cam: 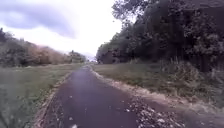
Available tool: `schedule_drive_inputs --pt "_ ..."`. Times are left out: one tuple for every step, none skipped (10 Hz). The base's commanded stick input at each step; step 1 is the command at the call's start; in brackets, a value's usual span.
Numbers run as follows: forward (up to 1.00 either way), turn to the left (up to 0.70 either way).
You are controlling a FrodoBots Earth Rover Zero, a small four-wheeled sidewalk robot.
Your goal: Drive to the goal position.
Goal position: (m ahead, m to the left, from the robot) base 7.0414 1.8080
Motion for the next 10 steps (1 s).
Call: schedule_drive_inputs --pt "0.60 0.15" --pt "0.60 0.15" --pt "0.60 0.13" --pt "0.60 0.14" --pt "0.60 0.15" --pt "0.60 0.15" --pt "0.60 0.15" --pt "0.60 0.15" --pt "0.60 0.15" --pt "0.60 0.15"
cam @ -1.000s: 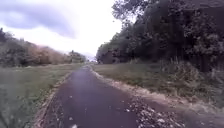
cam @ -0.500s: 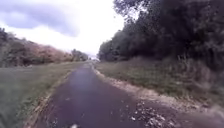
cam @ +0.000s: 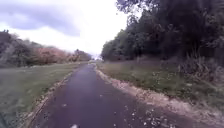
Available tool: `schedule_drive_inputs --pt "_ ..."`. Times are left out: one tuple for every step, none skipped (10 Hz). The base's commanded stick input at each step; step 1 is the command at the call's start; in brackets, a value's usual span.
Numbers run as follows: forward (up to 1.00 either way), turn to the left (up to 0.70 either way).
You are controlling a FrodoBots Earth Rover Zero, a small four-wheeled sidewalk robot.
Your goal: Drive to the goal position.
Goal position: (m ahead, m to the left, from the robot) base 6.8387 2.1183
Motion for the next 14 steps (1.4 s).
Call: schedule_drive_inputs --pt "0.60 0.15" --pt "0.60 0.15" --pt "0.60 0.15" --pt "0.60 0.15" --pt "0.60 0.15" --pt "0.60 0.15" --pt "0.60 0.15" --pt "0.60 0.15" --pt "0.60 0.15" --pt "0.60 0.15" --pt "0.60 0.15" --pt "0.60 0.15" --pt "0.60 0.15" --pt "0.60 0.15"
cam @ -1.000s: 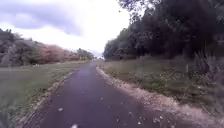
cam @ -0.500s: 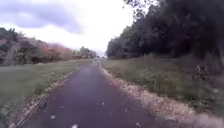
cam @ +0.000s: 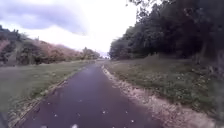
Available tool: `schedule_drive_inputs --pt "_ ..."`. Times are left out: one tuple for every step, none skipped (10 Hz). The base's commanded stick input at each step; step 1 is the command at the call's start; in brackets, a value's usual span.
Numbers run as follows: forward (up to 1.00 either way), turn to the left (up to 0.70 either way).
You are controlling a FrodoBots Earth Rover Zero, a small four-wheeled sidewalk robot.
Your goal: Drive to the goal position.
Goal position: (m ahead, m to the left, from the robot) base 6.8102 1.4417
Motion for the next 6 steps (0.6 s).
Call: schedule_drive_inputs --pt "0.60 0.15" --pt "0.60 0.15" --pt "0.60 0.15" --pt "0.60 0.15" --pt "0.60 0.15" --pt "0.60 0.15"
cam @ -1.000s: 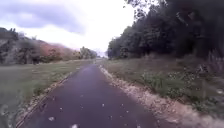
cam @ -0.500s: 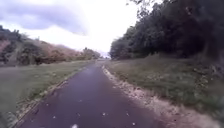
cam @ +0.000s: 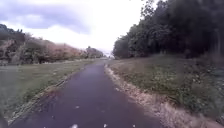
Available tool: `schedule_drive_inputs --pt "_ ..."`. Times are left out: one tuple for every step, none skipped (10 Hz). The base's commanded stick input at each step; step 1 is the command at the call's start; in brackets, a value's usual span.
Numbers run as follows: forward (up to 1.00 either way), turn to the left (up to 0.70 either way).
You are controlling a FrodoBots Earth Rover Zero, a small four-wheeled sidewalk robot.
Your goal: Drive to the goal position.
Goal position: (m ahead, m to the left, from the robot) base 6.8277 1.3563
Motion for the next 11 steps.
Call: schedule_drive_inputs --pt "0.60 0.15" --pt "0.60 0.15" --pt "0.60 0.15" --pt "0.60 0.15" --pt "0.60 0.15" --pt "0.60 0.15" --pt "0.60 0.15" --pt "0.60 0.15" --pt "0.60 0.15" --pt "0.60 0.15" --pt "0.60 0.15"
